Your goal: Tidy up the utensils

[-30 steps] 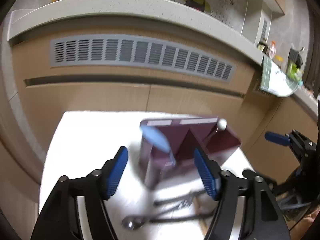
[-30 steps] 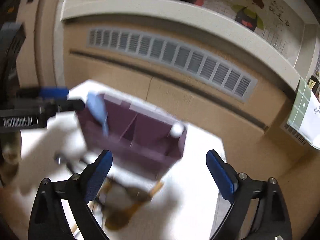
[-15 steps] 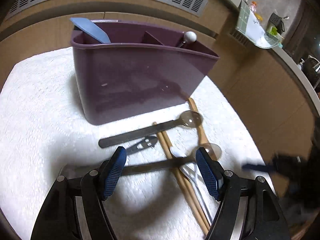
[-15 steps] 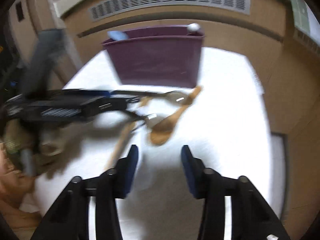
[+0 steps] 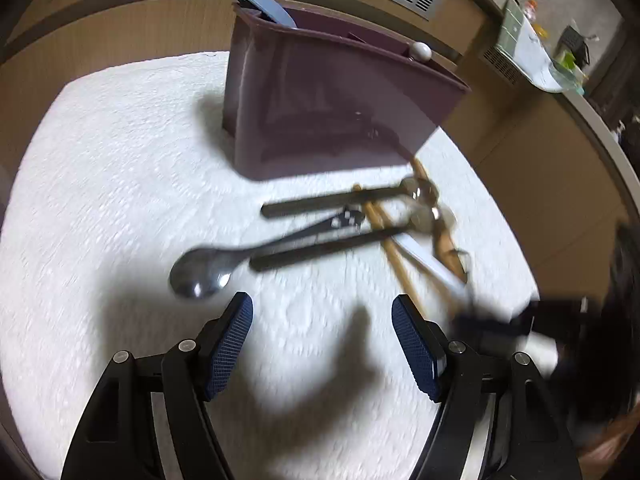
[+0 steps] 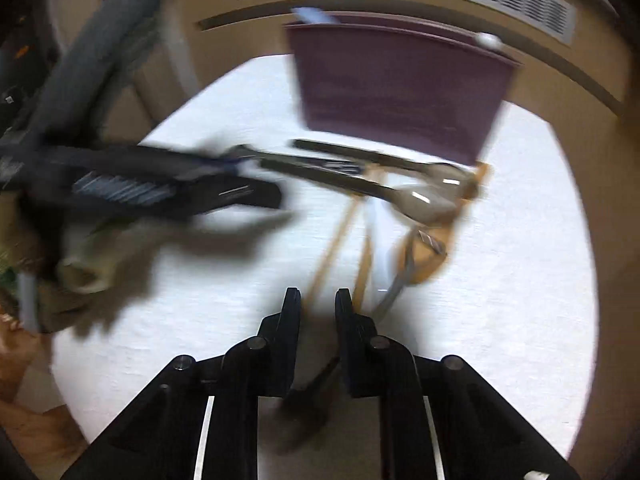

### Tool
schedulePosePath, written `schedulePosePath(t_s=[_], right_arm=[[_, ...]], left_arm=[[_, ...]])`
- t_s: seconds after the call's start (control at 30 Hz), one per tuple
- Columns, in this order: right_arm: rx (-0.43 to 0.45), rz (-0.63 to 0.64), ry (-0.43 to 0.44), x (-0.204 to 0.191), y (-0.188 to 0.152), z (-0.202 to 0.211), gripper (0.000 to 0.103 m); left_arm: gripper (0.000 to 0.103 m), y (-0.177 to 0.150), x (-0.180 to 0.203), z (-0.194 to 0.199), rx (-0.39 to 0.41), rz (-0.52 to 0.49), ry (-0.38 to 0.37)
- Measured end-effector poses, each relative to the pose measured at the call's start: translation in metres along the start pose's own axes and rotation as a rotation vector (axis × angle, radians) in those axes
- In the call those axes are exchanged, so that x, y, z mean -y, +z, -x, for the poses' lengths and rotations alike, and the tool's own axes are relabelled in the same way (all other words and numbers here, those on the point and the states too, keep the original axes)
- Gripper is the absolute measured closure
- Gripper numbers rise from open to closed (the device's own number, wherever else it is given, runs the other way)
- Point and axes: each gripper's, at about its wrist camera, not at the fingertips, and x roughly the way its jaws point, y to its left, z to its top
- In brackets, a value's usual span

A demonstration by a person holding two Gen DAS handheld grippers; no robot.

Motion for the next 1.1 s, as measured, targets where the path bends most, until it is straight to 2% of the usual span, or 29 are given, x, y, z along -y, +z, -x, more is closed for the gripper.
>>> schedulePosePath(t_s=[0.07, 0.13, 0.23, 0.43, 0.6, 0.7, 0.8, 0.83, 0.93, 1.1], right_arm=[[-0.009, -0.032, -0.034, 0.019, -0.002, 0.001, 0.087], [-0.002, -0.067, -0.021, 0.034, -0.004, 0.006, 0.087], [0.042, -0.08, -0.006, 0.044, -0.006, 0.019, 0.082], [0.089, -0.079, -0.004, 0.048, -0.022, 0.041, 0.059], [0.085, -0.081, -0.037, 0.049, -0.031, 0.04, 0.057], [0.1, -0.099, -0.049, 0.06, -0.031, 0.042, 0.057], [0.108, -0.115, -0.049, 0.07, -0.024, 0.043, 0.057], [0.108, -0.118, -0.045, 0.071, -0.021, 0.042, 0.06], [0.086, -0.095, 0.0, 0.068, 0.001, 0.03, 0.084], [0.034, -0.027, 0.039, 0.051, 0.032, 0.0, 0.092]], left_arm=[[0.031, -0.01, 0.005, 0.006, -0.016, -0.024, 0.0], [0.03, -0.014, 0.013, 0.01, -0.029, -0.051, -0.011], [0.031, -0.009, 0.029, 0.015, -0.011, -0.113, -0.009], [0.03, 0.032, 0.061, -0.011, 0.019, -0.205, -0.051], [0.031, 0.056, 0.07, -0.048, -0.026, -0.226, -0.028], [0.031, 0.043, 0.064, -0.051, -0.063, -0.201, -0.03], [0.031, 0.018, 0.06, -0.035, -0.067, -0.185, -0.024], [0.031, 0.009, 0.06, -0.029, -0.069, -0.176, -0.027], [0.031, -0.018, 0.06, -0.01, -0.083, -0.165, -0.005], [0.031, -0.051, 0.046, 0.018, -0.083, -0.106, 0.016]])
